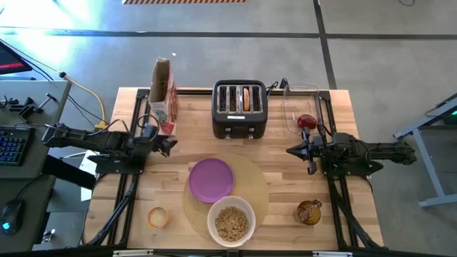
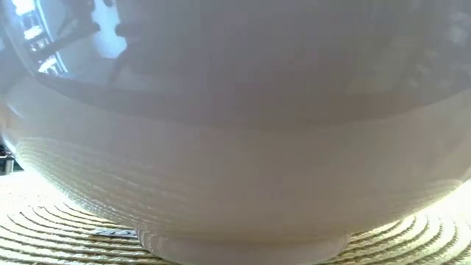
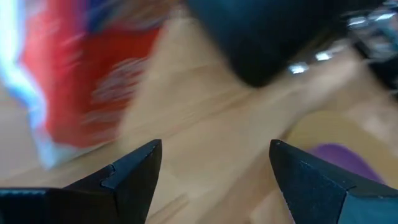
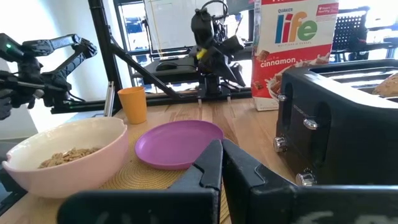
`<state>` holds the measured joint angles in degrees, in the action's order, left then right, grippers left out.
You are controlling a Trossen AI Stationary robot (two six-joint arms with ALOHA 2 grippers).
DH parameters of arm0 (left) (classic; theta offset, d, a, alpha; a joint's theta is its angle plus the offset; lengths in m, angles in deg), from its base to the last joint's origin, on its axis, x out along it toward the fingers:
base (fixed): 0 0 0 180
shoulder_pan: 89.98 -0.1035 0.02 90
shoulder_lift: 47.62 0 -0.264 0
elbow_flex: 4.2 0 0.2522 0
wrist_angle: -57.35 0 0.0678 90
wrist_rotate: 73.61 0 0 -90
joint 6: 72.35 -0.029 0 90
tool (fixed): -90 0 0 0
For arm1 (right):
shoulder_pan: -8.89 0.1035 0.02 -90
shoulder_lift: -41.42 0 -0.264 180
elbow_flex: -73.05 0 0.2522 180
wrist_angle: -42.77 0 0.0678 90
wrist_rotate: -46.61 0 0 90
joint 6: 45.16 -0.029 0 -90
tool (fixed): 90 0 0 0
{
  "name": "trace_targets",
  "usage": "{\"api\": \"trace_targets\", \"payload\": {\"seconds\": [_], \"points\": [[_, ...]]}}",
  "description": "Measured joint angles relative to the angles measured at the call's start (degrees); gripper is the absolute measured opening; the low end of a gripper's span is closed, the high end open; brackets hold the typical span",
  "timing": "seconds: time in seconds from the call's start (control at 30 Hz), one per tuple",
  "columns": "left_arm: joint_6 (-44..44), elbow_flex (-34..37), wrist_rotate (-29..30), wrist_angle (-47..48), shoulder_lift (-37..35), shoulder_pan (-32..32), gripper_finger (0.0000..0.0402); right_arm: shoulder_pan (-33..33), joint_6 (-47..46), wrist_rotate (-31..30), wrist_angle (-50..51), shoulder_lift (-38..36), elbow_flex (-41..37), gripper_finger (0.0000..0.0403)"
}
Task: Arrange a breakfast setting
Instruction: Put the toasted bread on the violet plate
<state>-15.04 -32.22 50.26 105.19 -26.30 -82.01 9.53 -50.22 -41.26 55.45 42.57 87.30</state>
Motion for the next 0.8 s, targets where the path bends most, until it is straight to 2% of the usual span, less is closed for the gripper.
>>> {"api": "trace_targets", "payload": {"seconds": [0.3, 0.8], "points": [[-13.1, 0.0, -2.3, -14.5, 0.0, 0.0, 0.0287, 0.0, 0.0, 0.0, 0.0, 0.0, 0.0, 0.0], [-27.4, 0.0, -7.9, -25.3, 0.0, 0.0, 0.0287, 0.0, 0.0, 0.1, 0.0, 0.0, 0.0, 0.0]]}}
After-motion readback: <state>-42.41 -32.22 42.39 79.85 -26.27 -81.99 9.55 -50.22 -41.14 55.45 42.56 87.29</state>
